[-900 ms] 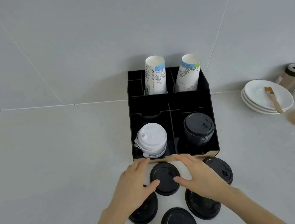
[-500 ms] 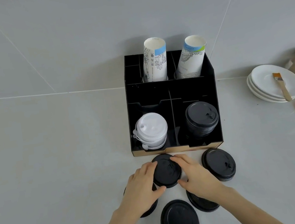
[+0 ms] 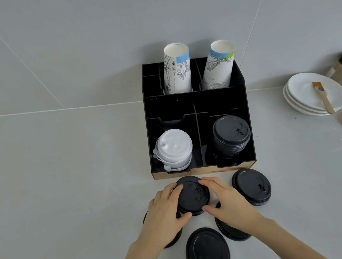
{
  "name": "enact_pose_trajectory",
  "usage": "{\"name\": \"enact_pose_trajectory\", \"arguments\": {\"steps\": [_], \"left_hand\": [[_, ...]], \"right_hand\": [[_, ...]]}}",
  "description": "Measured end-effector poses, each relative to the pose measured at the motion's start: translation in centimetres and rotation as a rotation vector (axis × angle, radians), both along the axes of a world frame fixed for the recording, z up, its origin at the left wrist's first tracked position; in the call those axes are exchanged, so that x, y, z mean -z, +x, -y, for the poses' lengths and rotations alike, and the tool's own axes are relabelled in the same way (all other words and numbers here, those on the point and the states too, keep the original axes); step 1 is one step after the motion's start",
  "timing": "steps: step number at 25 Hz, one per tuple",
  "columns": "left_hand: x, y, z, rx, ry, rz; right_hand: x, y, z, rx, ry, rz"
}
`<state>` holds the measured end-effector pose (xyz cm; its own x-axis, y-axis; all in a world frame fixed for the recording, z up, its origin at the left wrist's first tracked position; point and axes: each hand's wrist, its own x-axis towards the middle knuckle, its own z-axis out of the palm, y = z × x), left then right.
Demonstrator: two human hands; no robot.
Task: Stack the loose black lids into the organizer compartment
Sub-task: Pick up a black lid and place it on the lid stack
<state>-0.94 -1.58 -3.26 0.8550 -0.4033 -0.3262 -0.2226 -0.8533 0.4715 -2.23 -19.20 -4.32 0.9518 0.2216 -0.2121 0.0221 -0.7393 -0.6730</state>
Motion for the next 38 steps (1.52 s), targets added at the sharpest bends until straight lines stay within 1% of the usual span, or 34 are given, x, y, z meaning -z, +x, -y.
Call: {"name": "enact_pose_trajectory", "arguments": {"steps": [8,15,23,31,38], "left_hand": [[-2.6,0.0,0.5,-0.016,-0.120,0.116],[-5.0,1.3,2.5,0.022,-0.181,0.206],[-6.8,3.7,5.6,0.038,-0.242,0.245],[-6.9,7.0,8.9,0.066,-0.197,0.215],[-6.5,10.2,11.2,0.105,-0.147,0.212]], "right_hand": [[-2.9,-0.7,1.2,0.053,0.067,0.113],[-5.5,-0.7,2.9,0.132,0.099,0.205],[-7.2,0.7,5.7,0.248,0.116,0.260],[-7.2,3.6,8.1,0.278,0.071,0.286],[-6.3,5.7,9.0,0.387,0.048,0.312]]}}
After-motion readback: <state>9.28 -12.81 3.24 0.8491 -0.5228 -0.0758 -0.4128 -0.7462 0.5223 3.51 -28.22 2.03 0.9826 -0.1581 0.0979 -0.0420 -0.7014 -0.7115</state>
